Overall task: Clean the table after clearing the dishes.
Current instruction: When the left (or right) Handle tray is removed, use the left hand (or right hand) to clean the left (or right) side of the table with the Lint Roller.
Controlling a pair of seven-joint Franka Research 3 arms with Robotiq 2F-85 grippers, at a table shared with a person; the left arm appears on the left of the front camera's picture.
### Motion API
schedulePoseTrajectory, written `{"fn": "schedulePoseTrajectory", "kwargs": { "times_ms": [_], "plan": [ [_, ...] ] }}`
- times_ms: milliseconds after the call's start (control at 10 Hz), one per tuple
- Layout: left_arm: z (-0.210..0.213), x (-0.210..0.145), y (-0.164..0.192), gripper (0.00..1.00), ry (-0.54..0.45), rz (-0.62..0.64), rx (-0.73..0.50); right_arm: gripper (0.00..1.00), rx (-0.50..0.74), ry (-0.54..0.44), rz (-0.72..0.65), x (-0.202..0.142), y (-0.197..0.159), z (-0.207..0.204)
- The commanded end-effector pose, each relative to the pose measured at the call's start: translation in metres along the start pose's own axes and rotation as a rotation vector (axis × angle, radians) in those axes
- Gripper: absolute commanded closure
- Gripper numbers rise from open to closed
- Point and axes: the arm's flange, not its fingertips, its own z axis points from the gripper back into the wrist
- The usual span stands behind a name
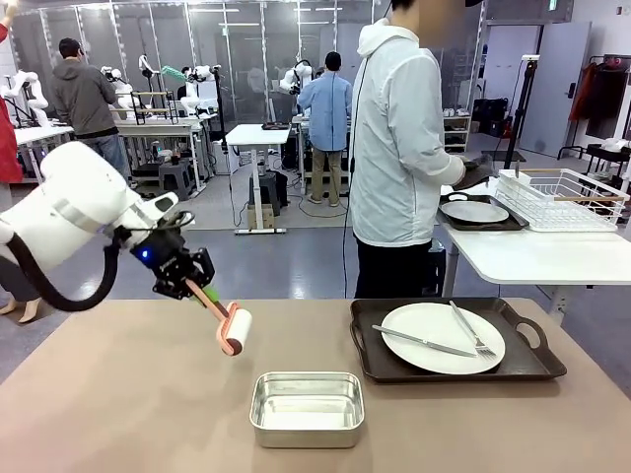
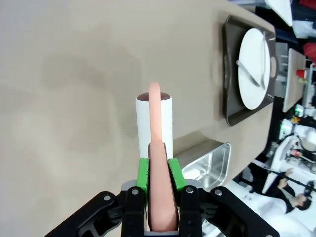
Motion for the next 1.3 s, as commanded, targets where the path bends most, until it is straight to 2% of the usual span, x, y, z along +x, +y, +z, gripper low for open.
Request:
{"fn": "schedulePoseTrajectory", "kwargs": {
  "times_ms": [0,100,200,600,1000,1200],
  "plan": [
    [-0.01,-0.009,0.029,0.79,-0.035,0.011,-0.104,0.0,0.006,0.0,0.005,-0.001,0.003,0.001],
    [-0.014,-0.012,0.042,0.79,-0.058,0.0,-0.089,0.0,0.006,0.0,0.005,-0.001,0.003,0.001],
    [-0.016,-0.014,0.051,0.79,-0.064,0.005,-0.146,0.0,0.006,0.0,0.005,-0.001,0.003,0.001],
    [-0.029,-0.01,0.1,0.79,-0.057,0.06,-0.095,0.0,0.006,0.0,0.005,-0.001,0.003,0.001],
    [-0.011,-0.011,0.144,0.79,-0.119,0.063,0.025,0.0,0.006,0.0,0.005,-0.001,0.003,0.001],
    [0.008,-0.022,0.164,0.79,-0.131,0.068,0.192,0.0,0.006,0.0,0.005,-0.001,0.003,0.001]
  ]
}}
